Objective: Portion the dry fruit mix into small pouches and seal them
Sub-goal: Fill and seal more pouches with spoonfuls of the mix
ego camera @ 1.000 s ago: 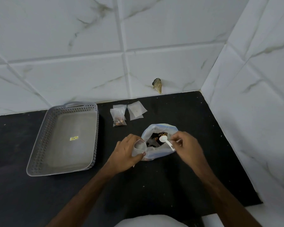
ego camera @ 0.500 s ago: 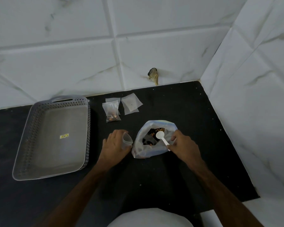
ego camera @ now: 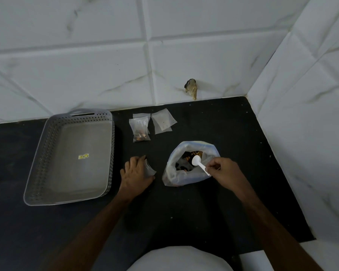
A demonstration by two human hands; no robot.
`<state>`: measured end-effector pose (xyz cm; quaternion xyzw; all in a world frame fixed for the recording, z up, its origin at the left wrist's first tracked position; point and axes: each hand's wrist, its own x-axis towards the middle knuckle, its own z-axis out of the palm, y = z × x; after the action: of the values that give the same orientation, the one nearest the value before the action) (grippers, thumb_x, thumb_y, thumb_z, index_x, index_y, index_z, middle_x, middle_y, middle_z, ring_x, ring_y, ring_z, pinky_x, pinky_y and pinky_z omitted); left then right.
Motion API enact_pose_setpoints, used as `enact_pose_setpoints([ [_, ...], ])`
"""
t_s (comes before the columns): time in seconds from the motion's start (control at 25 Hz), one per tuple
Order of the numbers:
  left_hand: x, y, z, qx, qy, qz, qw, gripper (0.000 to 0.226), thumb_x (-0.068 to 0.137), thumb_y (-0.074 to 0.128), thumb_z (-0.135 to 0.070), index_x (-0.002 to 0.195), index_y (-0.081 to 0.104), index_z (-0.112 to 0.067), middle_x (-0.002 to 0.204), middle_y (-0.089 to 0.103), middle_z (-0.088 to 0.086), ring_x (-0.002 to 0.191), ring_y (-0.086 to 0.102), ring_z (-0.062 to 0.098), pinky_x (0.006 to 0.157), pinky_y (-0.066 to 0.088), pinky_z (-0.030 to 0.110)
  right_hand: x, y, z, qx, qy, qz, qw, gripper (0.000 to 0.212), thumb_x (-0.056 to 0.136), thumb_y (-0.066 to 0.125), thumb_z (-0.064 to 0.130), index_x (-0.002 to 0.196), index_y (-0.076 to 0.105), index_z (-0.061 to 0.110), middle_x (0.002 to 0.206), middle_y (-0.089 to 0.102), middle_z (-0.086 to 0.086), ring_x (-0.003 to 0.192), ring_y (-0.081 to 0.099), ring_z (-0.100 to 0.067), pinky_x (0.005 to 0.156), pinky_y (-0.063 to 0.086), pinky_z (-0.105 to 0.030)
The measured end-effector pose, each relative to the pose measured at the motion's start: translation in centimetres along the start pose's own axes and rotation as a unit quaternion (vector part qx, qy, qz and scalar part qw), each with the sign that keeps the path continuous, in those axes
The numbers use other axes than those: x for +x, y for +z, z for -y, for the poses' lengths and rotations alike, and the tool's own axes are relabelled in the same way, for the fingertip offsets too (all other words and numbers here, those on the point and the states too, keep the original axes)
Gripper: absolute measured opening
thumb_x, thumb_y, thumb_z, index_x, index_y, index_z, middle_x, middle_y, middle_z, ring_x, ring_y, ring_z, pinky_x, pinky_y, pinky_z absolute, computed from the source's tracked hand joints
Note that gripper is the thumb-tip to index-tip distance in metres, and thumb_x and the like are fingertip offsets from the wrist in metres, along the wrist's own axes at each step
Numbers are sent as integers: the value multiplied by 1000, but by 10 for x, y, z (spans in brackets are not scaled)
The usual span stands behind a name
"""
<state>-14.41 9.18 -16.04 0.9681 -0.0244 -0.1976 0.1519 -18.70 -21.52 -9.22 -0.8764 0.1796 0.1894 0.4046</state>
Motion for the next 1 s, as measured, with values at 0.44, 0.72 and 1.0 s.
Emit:
enact_pose_setpoints([
  [0.44, 25, -29, -71, -193, 124, -47, 972, 67, 89, 63, -59, 144, 46, -24, 141, 50, 1, 128, 50, 16, 107, 44, 45, 8, -3, 9, -51, -37, -60, 996, 8, 97, 64, 18, 96, 65, 26, 91, 68, 7, 89, 67, -7, 82, 56, -29],
  [0.72, 63, -5, -97, -218, 27, 94, 971, 47, 88, 72, -35, 129, 56, -17, 119, 62, 0, 106, 62, 17, 92, 53, 37, 34, 1, 15, -143, -124, -104, 976, 8, 95, 65, 13, 102, 69, 14, 102, 62, 1, 94, 62, -13, 80, 49, -26],
  [1.0, 66, -3, -98, -289, 40, 104, 951, 24, 102, 58, -26, 116, 70, -10, 110, 72, 11, 102, 69, 24, 88, 54, 38, 32, 8, 17, -229, -234, -142, 934, 13, 86, 73, 13, 98, 68, 16, 98, 66, 2, 91, 63, -14, 76, 49, -24],
])
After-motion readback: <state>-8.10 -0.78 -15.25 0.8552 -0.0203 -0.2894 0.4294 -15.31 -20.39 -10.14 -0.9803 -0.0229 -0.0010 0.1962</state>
